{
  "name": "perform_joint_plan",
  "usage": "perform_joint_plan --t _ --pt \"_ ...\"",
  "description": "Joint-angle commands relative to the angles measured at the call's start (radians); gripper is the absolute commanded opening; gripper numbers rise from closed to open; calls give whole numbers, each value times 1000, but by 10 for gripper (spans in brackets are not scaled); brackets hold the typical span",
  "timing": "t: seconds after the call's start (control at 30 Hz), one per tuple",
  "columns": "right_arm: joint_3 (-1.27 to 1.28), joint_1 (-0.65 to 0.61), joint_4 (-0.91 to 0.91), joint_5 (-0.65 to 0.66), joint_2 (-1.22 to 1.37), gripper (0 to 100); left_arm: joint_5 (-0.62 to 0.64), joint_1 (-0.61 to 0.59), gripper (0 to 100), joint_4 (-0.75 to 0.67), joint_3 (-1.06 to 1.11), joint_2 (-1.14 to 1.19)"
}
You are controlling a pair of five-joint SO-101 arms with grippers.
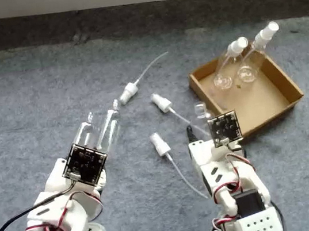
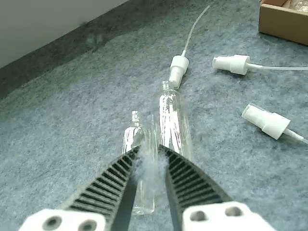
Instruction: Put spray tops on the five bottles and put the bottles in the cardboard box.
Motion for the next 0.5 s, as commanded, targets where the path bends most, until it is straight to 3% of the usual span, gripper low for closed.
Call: perform_joint_plan --t 0.0,0.27,0.47 --pt "91 10 -41 -9 -54 145 -11 27 10 0 -96 107" --pt "94 10 -42 -6 -47 145 -11 30 11 8 -314 461" --pt "94 10 -42 -5 -47 145 -8 170 11 8 -381 714"
